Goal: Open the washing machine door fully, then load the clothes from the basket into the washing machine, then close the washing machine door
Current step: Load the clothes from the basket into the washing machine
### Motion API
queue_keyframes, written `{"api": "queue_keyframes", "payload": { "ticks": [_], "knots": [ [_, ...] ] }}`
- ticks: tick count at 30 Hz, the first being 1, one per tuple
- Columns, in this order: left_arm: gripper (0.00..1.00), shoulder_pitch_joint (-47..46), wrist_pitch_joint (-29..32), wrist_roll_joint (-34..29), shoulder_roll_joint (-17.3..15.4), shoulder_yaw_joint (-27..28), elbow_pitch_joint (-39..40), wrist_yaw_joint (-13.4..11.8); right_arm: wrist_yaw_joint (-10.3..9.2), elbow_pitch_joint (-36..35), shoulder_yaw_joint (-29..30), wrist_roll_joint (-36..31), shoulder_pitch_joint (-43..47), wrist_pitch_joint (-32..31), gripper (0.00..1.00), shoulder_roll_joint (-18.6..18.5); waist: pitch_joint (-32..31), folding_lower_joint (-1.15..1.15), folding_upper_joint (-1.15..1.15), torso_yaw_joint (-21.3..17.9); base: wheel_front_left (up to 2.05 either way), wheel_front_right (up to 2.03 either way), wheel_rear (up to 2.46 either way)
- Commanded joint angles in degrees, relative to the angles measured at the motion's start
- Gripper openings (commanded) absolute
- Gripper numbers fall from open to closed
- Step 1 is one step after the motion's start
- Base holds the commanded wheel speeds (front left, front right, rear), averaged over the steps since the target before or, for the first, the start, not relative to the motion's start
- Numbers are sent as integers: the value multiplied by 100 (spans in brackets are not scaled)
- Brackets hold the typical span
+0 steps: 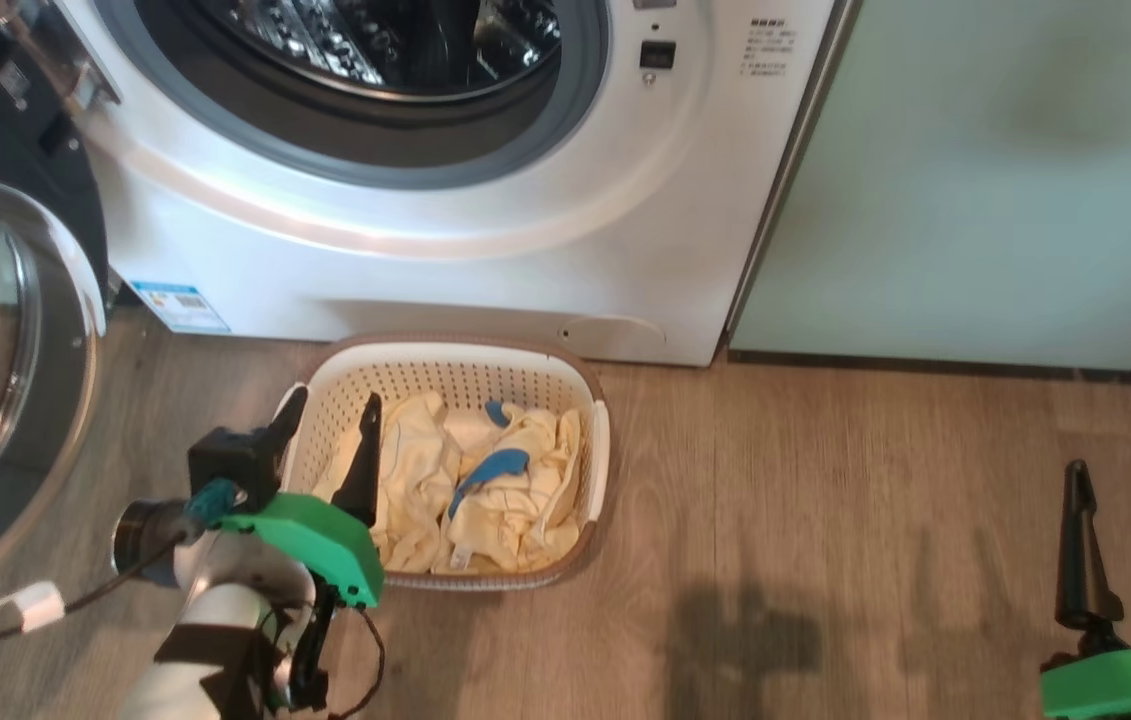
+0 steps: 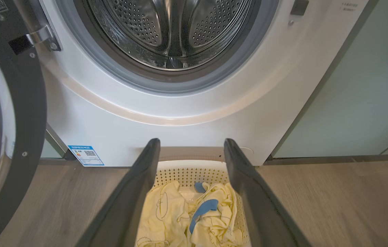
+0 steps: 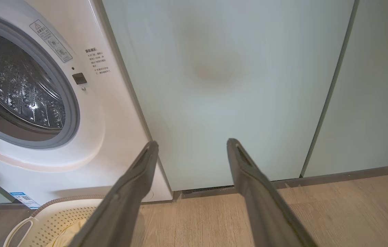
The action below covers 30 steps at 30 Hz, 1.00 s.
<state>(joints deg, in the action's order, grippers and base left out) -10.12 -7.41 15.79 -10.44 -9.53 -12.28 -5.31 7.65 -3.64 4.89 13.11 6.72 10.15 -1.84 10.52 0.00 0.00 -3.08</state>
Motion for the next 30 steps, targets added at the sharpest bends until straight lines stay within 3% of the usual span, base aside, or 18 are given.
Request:
{"api": "queue_keyframes", "payload": {
  "ticks": [1, 8, 19, 23, 30],
  "knots": [
    [100, -367, 57, 46, -138, 152, 6, 33, -16, -164, -147, 29, -254, 63, 100, -104, 144, 0, 0, -5, 0, 0, 0],
    [100, -818, 167, 114, -109, 27, -739, 205, -16, -168, -203, 71, -422, 109, 100, -104, 575, 0, 0, -60, 0, 0, 0],
    [100, -2076, 25, 144, 54, -233, -2582, 587, -16, -111, -330, 174, -876, 264, 100, -104, 1636, 0, 0, -232, 0, 0, 0],
    [100, -2721, -67, 184, 145, -308, -3536, 784, -16, -52, -405, 304, -1134, 354, 100, -104, 2162, 0, 0, -402, 0, 0, 0],
    [100, -3559, -136, 304, 189, -369, -4517, 1054, -16, 39, -558, 505, -1525, 450, 100, -104, 2998, 0, 0, -708, 0, 0, 0]
  ]
}}
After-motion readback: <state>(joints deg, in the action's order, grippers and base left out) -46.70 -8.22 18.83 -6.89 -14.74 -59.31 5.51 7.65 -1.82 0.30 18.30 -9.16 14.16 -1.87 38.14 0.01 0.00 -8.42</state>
